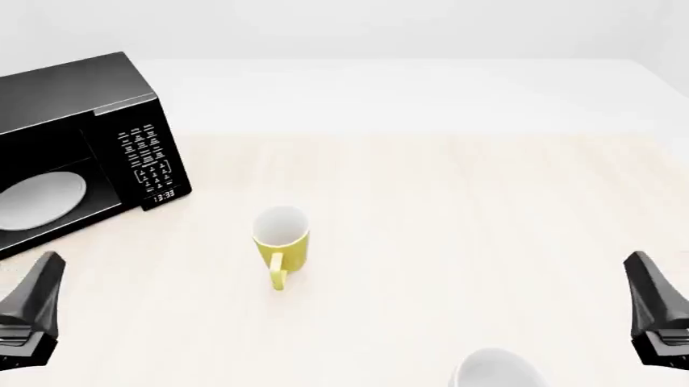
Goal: Put the yellow and white mug in the microwave and close it.
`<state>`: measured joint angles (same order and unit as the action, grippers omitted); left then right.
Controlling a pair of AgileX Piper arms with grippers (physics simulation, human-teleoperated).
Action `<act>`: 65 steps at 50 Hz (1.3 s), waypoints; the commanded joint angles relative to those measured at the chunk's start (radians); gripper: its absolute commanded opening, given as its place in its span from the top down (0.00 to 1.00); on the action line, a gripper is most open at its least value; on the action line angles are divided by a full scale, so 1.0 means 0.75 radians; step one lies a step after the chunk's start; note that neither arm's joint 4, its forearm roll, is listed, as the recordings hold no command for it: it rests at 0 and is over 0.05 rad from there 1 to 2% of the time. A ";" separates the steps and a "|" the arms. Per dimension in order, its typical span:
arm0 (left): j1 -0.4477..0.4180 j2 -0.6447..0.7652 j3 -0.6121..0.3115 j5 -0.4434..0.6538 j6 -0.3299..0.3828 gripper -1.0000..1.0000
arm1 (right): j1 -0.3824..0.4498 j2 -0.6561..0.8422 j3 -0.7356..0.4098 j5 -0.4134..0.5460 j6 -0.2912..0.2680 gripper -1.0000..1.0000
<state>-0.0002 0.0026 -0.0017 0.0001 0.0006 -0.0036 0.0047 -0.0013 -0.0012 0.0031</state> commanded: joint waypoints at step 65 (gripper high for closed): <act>-0.445 0.648 -0.320 0.037 -0.247 0.00 | -0.011 0.015 -0.003 -0.004 0.008 0.00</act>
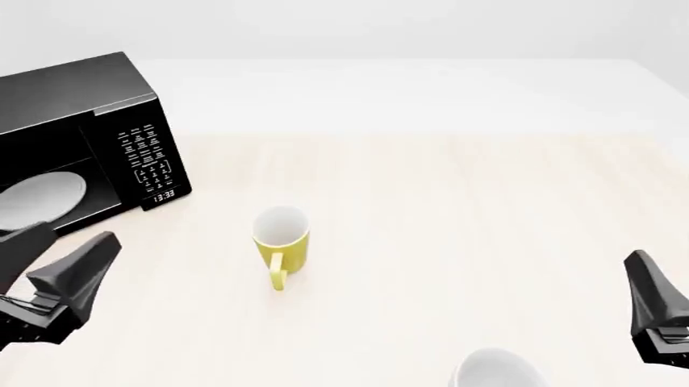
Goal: Put the yellow and white mug in the microwave and close it.
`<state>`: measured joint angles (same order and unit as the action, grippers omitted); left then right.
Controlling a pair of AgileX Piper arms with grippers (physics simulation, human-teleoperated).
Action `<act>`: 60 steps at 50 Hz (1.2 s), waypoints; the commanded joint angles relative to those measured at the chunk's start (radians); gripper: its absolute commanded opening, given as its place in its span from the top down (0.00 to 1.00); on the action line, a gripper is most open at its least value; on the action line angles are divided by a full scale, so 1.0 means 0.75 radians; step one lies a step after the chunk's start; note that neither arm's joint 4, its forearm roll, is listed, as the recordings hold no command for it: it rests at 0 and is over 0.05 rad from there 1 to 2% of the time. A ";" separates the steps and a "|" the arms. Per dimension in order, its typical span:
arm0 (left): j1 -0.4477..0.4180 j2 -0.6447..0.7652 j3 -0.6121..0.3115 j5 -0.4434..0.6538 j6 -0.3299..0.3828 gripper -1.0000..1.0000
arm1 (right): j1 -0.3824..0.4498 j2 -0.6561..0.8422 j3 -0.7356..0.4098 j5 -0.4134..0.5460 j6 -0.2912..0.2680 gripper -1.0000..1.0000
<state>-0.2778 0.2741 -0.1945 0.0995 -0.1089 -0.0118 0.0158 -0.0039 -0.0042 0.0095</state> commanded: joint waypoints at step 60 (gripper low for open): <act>-0.312 1.126 -0.223 -0.405 -0.261 0.00 | 0.000 0.001 0.000 0.000 0.000 0.00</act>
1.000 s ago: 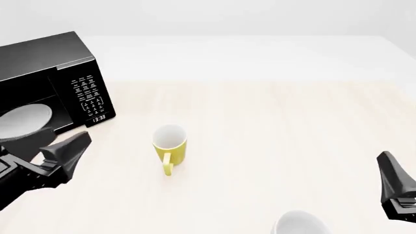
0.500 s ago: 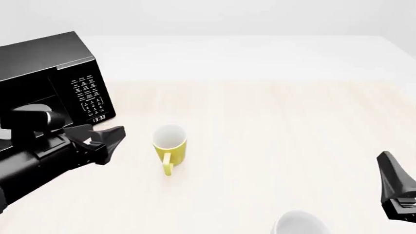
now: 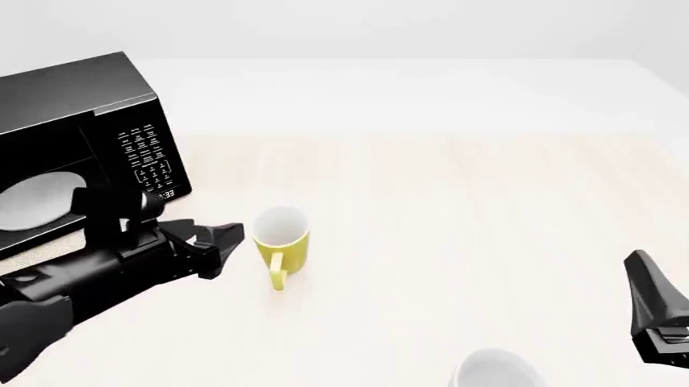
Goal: Put the yellow and white mug in the microwave and close it.
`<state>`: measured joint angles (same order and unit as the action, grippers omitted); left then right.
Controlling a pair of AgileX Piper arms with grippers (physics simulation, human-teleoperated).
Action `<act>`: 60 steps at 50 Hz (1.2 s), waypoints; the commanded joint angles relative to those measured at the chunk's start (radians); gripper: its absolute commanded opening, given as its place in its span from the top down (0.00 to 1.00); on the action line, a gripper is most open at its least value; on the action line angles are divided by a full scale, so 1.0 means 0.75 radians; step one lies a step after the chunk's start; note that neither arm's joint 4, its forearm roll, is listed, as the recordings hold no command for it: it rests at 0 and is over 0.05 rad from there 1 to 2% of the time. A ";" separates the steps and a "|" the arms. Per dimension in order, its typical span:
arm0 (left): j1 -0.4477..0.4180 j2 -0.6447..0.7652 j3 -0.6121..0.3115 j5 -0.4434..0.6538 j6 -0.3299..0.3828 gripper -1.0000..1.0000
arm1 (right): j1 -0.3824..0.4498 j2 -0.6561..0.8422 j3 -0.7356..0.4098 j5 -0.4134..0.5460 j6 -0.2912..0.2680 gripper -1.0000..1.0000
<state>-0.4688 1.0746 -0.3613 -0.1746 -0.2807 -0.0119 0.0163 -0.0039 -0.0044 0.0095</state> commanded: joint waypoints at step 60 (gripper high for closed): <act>-0.118 0.625 -0.058 -0.331 -0.226 0.00 | 0.000 0.000 0.000 0.000 0.000 0.00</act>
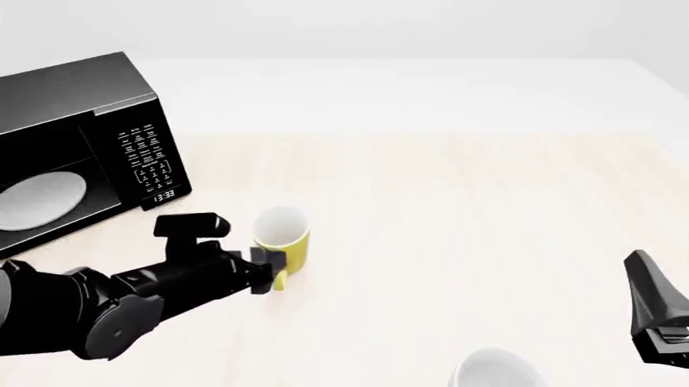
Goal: Put the yellow and white mug in the microwave and close it.
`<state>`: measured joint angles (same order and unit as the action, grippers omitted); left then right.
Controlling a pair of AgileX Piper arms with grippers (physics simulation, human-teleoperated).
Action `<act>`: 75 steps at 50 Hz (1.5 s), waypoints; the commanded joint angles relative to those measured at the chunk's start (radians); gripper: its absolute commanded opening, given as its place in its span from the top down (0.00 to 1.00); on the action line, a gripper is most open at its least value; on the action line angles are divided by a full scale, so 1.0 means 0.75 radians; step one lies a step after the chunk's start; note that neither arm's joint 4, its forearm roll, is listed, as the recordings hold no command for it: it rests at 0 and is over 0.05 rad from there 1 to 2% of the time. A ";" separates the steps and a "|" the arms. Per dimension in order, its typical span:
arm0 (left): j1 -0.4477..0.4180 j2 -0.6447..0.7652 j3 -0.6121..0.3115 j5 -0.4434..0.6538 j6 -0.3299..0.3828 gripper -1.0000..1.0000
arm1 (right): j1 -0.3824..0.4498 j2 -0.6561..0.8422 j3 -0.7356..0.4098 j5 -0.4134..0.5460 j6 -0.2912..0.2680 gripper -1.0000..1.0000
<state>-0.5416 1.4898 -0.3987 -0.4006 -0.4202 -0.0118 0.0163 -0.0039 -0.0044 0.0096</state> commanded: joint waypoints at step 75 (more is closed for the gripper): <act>0.205 -0.400 0.133 0.110 0.183 1.00 | 0.000 0.000 0.000 0.000 0.000 0.00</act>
<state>-0.4717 1.3039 -0.3265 -0.3497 -0.3632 -0.0118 0.0163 -0.0039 -0.0044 0.0096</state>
